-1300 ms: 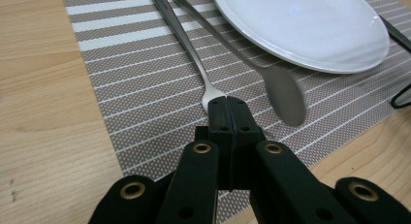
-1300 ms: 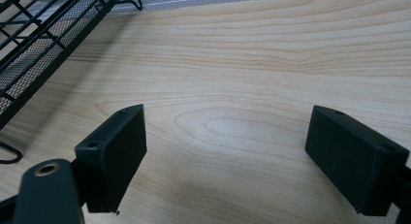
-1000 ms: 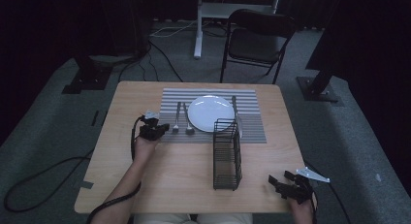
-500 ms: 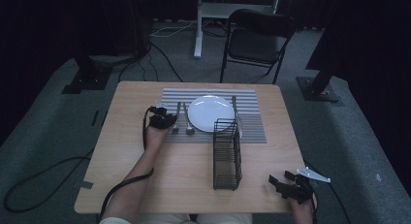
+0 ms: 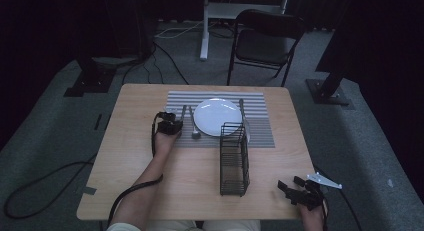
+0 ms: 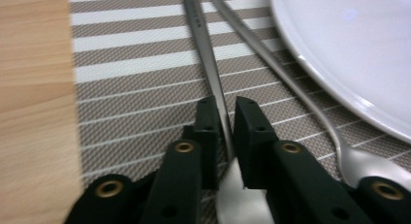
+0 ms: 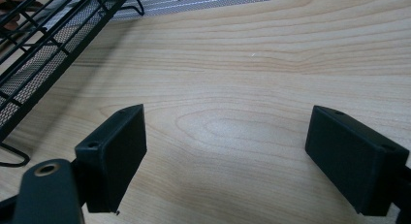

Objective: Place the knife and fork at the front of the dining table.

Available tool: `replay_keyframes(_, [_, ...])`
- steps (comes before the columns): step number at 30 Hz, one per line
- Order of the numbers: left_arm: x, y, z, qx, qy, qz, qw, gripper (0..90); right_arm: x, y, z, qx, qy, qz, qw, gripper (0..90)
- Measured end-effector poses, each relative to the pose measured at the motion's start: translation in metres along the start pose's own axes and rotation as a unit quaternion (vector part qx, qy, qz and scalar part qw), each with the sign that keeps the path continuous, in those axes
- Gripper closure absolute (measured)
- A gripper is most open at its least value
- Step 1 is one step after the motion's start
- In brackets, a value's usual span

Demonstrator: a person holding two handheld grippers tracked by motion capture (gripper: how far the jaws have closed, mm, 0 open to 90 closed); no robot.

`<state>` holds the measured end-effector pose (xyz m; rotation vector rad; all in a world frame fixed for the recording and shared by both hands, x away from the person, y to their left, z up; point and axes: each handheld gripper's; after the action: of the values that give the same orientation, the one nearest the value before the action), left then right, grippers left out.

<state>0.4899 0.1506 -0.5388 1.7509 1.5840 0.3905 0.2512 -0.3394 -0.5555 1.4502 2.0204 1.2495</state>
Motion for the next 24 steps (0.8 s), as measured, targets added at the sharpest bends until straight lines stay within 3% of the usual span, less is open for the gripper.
replay_keyframes(9, [0.005, -0.005, -0.006, -0.009, 0.008, -0.039, 0.9992, 83.0, 0.0, 0.0, 0.0, 0.001, -0.001, 0.0, 1.0, 14.3])
replay_keyframes(17, [0.008, -0.008, -0.01, -0.008, 0.004, -0.041, 0.9991, 82.0, 0.001, 0.0, 0.001, 0.002, -0.002, -0.001, 1.0, 14.3])
replay_keyframes(23, [0.01, -0.01, -0.012, -0.01, -0.021, -0.039, 0.9989, 57.9, 0.001, 0.0, 0.0, 0.001, -0.002, -0.001, 1.0, 14.3])
replay_keyframes(24, [0.01, -0.01, -0.013, -0.01, -0.029, -0.041, 0.9987, 57.1, 0.001, 0.0, 0.0, 0.002, -0.002, -0.002, 1.0, 14.3])
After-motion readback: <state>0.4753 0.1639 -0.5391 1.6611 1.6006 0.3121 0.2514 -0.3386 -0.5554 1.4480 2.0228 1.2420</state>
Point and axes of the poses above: each handheld gripper's, and its own axes: z roughly forward along the jaws, y roughly out of its top, x roughly to its left, and after that the axes turned 9 degrees about -z, right-handed
